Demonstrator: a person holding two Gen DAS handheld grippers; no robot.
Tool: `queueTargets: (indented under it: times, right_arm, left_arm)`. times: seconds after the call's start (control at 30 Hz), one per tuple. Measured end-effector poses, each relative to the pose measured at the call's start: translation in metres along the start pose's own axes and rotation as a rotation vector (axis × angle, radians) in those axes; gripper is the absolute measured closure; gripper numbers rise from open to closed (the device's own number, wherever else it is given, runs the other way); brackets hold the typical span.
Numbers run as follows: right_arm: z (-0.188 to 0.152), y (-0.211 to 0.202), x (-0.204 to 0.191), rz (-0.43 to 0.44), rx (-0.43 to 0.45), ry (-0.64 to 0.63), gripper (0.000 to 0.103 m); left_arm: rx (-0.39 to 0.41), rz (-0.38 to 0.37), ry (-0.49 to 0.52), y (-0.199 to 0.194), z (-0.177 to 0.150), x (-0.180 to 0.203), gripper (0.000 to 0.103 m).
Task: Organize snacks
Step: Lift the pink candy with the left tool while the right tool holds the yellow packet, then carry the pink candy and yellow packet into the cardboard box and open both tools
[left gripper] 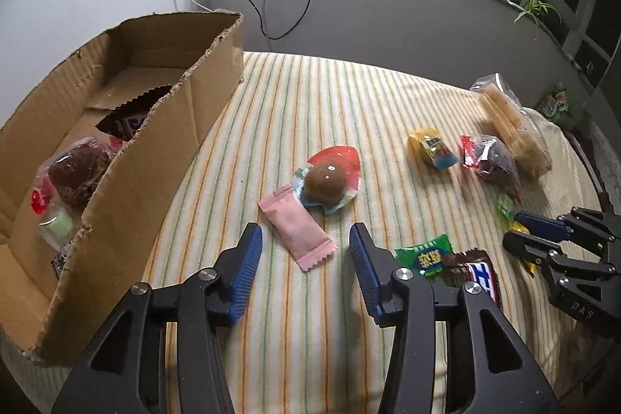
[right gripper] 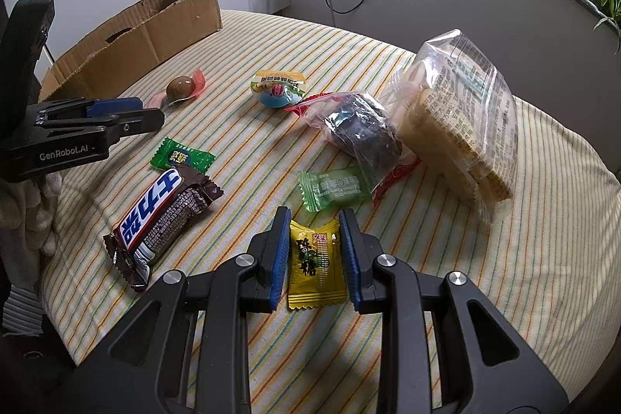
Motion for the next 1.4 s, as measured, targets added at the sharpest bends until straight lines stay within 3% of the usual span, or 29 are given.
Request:
queueTargets:
  times: [0.1, 0.23, 0.27, 0.57, 1.07, 1.4]
  right_arm:
    - [0.0, 0.0, 0.0, -0.002, -0.001, -0.001, 0.077]
    - [0.0, 0.0, 0.0, -0.004, -0.002, -0.003, 0.077]
    - [0.0, 0.0, 0.0, -0.005, -0.002, -0.004, 0.077]
    - [-0.001, -0.002, -0.001, 0.002, -0.003, 0.0, 0.077]
    - [0.003, -0.039, -0.009, 0.001, 0.042, 0.01, 0.078]
    - [0.04, -0.065, -0.044, 0.014, 0.109, -0.048, 0.078]
  left_arm:
    - [-0.004, 0.011, -0.016, 0.005, 0.006, -0.003, 0.058]
    - [0.0, 0.018, 0.018, 0.01, 0.011, 0.001, 0.084]
    - [0.003, 0.019, 0.026, 0.01, 0.011, 0.002, 0.085]
    - [0.02, 0.001, 0.034, -0.003, 0.002, 0.007, 0.086]
    - [0.123, -0.034, 0.018, -0.052, 0.006, -0.004, 0.086]
    - [0.196, -0.015, -0.023, -0.088, 0.01, -0.038, 0.086]
Point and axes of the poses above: each gripper's, at about its wrist camera, not at the fingertips, and y roughly the way its jaws point, x to its right, z to its top, the point moved 7 cm from there along y, roughly the way its jaws point, and after that the axes turned 1 degree about -z, right-handed, at the moved point
